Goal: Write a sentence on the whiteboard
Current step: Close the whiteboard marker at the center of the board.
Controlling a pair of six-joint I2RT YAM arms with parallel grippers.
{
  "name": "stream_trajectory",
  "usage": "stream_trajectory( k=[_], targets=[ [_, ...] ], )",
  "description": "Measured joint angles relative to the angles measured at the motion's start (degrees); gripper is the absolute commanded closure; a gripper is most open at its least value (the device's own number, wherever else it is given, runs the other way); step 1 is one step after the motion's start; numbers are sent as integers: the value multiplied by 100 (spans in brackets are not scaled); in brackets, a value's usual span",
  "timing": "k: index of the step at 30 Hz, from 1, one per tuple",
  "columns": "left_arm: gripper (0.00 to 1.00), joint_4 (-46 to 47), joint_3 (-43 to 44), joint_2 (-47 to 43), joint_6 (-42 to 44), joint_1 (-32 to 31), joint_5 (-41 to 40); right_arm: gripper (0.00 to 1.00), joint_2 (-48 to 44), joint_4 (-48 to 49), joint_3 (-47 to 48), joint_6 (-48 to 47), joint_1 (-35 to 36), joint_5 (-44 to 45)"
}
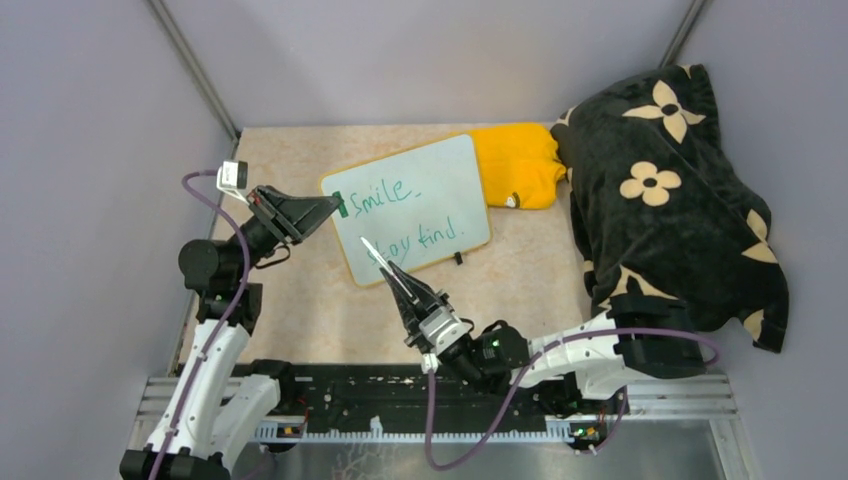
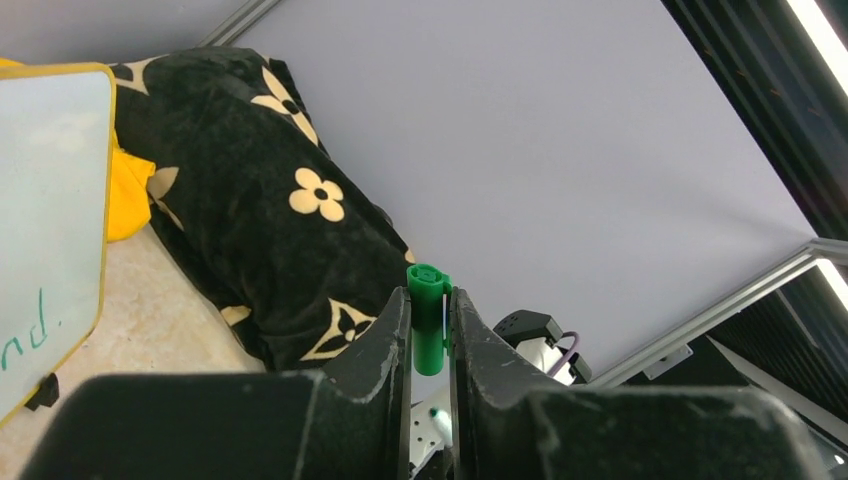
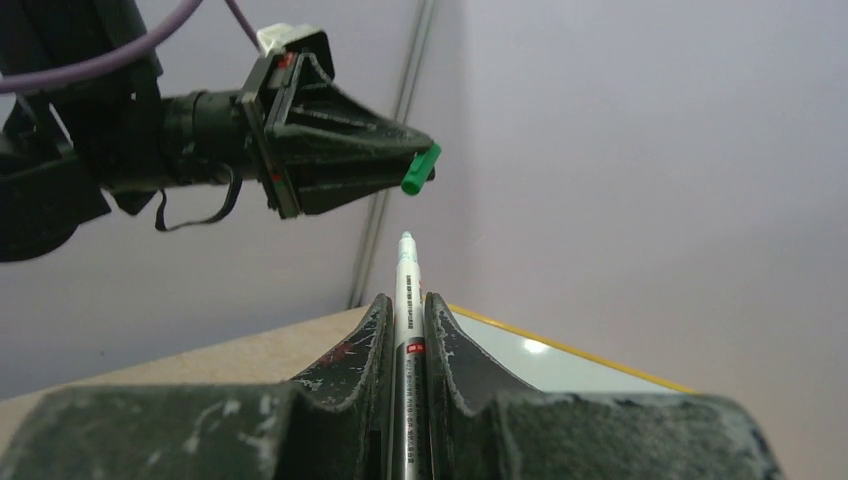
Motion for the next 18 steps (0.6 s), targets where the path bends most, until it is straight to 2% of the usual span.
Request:
stream_trajectory(
  k=[10, 18],
  targets=[
    [100, 125, -240, -66, -286, -33, -17, 100, 0, -295, 564, 1073, -295, -284],
    [100, 131, -240, -76, -291, -37, -17, 100, 0, -752, 584, 1508, -378, -302]
  ],
)
